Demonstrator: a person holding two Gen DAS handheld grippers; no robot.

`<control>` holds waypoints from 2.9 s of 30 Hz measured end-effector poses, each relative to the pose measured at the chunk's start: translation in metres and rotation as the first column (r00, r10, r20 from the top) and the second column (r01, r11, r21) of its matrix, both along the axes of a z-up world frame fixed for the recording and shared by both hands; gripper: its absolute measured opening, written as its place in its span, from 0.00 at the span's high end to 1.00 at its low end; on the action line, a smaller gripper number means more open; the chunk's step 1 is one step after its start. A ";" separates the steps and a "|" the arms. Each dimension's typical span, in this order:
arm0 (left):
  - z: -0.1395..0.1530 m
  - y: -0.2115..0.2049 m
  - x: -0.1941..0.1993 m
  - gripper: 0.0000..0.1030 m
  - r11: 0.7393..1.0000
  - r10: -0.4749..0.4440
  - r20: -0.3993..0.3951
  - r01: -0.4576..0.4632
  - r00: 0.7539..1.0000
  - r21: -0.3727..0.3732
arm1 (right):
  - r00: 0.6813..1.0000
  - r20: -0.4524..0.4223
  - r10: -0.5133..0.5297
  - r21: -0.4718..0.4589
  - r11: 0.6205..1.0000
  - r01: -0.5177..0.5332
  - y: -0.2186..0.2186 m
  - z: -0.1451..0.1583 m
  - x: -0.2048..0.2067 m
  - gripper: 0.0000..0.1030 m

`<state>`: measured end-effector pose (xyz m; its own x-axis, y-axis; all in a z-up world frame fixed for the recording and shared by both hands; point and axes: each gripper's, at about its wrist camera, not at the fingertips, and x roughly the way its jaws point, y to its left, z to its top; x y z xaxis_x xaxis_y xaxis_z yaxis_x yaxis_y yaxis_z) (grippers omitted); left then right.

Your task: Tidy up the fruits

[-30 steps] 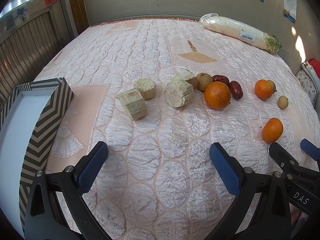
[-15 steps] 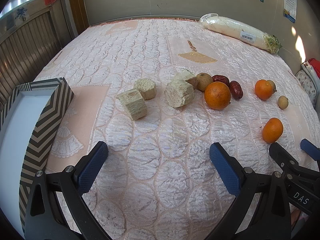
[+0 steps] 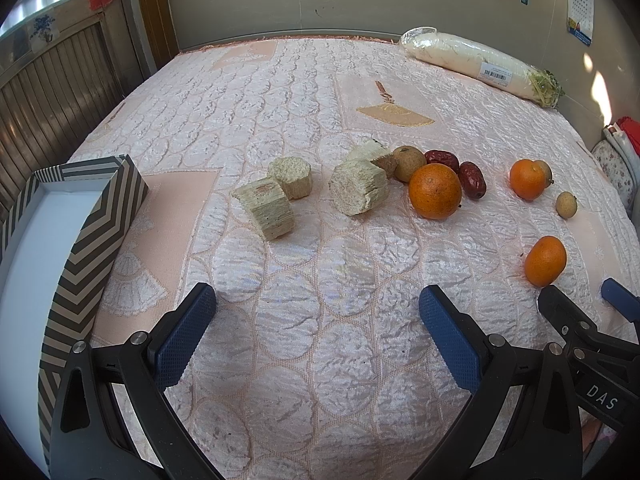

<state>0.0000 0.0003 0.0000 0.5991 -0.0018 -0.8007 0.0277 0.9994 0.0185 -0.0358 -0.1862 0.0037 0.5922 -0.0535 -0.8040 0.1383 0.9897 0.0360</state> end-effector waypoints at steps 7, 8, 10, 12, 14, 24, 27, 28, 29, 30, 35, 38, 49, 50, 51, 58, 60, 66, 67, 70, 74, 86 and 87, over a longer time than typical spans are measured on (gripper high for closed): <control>-0.002 0.004 0.000 0.01 0.999 -0.042 -0.031 0.042 0.999 0.000 | 1.000 0.001 -0.001 0.001 1.000 0.001 0.000 0.001 0.000 0.00; -0.002 0.004 0.000 0.01 0.999 -0.041 -0.030 0.041 0.999 0.001 | 1.000 0.002 0.000 0.002 1.000 0.000 0.000 0.001 0.000 0.00; 0.002 0.003 -0.005 0.01 0.999 -0.034 -0.019 0.034 0.999 0.005 | 1.000 0.009 0.004 0.002 1.000 -0.004 0.001 0.002 -0.004 0.00; 0.013 0.007 -0.014 0.01 0.999 -0.035 0.024 0.036 0.999 -0.021 | 1.000 0.025 0.006 -0.009 1.000 -0.005 0.001 0.006 -0.009 0.01; 0.027 0.009 -0.024 0.01 0.999 -0.036 0.070 0.038 0.997 -0.017 | 0.999 0.046 0.006 -0.026 1.000 -0.005 0.002 0.014 -0.015 0.01; 0.070 0.008 -0.055 0.01 0.998 -0.068 0.210 0.067 0.975 0.013 | 0.981 0.188 0.052 -0.032 0.998 -0.047 0.021 0.068 -0.052 0.01; 0.079 0.013 -0.060 0.01 0.998 -0.065 0.230 0.067 0.971 -0.005 | 0.975 0.214 0.054 -0.049 0.998 -0.045 0.026 0.075 -0.058 0.01; 0.081 0.014 -0.063 0.01 0.998 -0.062 0.231 0.066 0.971 -0.010 | 0.974 0.217 0.057 -0.044 0.998 -0.048 0.026 0.077 -0.060 0.01; 0.083 0.016 -0.063 0.01 0.998 -0.058 0.232 0.063 0.971 -0.015 | 0.974 0.218 0.060 -0.037 0.998 -0.053 0.026 0.078 -0.060 0.01; 0.084 0.017 -0.064 0.01 0.998 -0.056 0.233 0.061 0.971 -0.017 | 0.974 0.219 0.062 -0.032 0.998 -0.056 0.027 0.079 -0.062 0.01; 0.090 0.021 -0.068 0.01 0.998 -0.052 0.247 0.060 0.968 -0.022 | 0.971 0.229 0.067 -0.053 0.997 -0.056 0.029 0.082 -0.065 0.01; 0.091 0.023 -0.068 0.01 0.998 -0.047 0.247 0.054 0.968 -0.023 | 0.971 0.228 0.073 -0.048 0.997 -0.064 0.029 0.081 -0.066 0.01; 0.087 0.026 -0.064 0.01 0.998 -0.041 0.231 0.050 0.972 -0.032 | 0.964 0.245 0.098 -0.061 0.994 -0.086 0.031 0.079 -0.068 0.02; 0.087 0.026 -0.063 0.01 0.998 -0.041 0.231 0.050 0.972 -0.032 | 0.964 0.246 0.103 -0.060 0.994 -0.091 0.031 0.079 -0.068 0.03; 0.087 0.026 -0.063 0.01 0.998 -0.042 0.230 0.050 0.972 -0.031 | 0.963 0.246 0.108 -0.059 0.994 -0.097 0.031 0.079 -0.068 0.06; 0.086 0.027 -0.059 0.01 0.998 -0.036 0.227 0.045 0.973 -0.034 | 0.963 0.230 0.143 -0.058 0.989 -0.133 0.036 0.076 -0.066 0.15; 0.086 0.028 -0.058 0.01 0.999 -0.034 0.227 0.042 0.973 -0.034 | 0.962 0.227 0.151 -0.058 0.988 -0.142 0.038 0.075 -0.066 0.16; 0.083 0.029 -0.056 0.01 0.999 -0.030 0.221 0.039 0.975 -0.034 | 0.960 0.229 0.160 -0.059 0.987 -0.150 0.041 0.074 -0.065 0.18; 0.083 0.029 -0.055 0.01 0.999 -0.030 0.222 0.038 0.975 -0.032 | 0.959 0.231 0.161 -0.058 0.987 -0.152 0.041 0.074 -0.066 0.18; 0.082 0.029 -0.053 0.01 0.999 -0.036 0.219 0.044 0.975 -0.030 | 0.957 0.233 0.171 -0.041 0.985 -0.166 0.040 0.073 -0.065 0.25; 0.082 0.034 -0.043 0.01 0.997 -0.042 0.191 0.053 0.981 -0.053 | 0.957 0.210 0.198 -0.017 0.980 -0.199 0.040 0.065 -0.060 0.34; 0.078 0.052 -0.017 0.01 0.994 -0.010 0.116 0.022 0.993 -0.103 | 0.966 0.121 0.228 0.104 0.965 -0.241 0.030 0.026 -0.019 0.45; 0.077 0.053 -0.015 0.01 0.994 -0.013 0.108 0.024 0.994 -0.108 | 0.966 0.113 0.233 0.089 0.966 -0.244 0.032 0.024 -0.014 0.48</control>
<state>-0.0146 0.0534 0.0765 0.6800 -0.0977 -0.7267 0.0499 0.9950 -0.0870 -0.0503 -0.1542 0.0279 0.6563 0.1778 -0.7332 -0.1108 0.9840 0.1395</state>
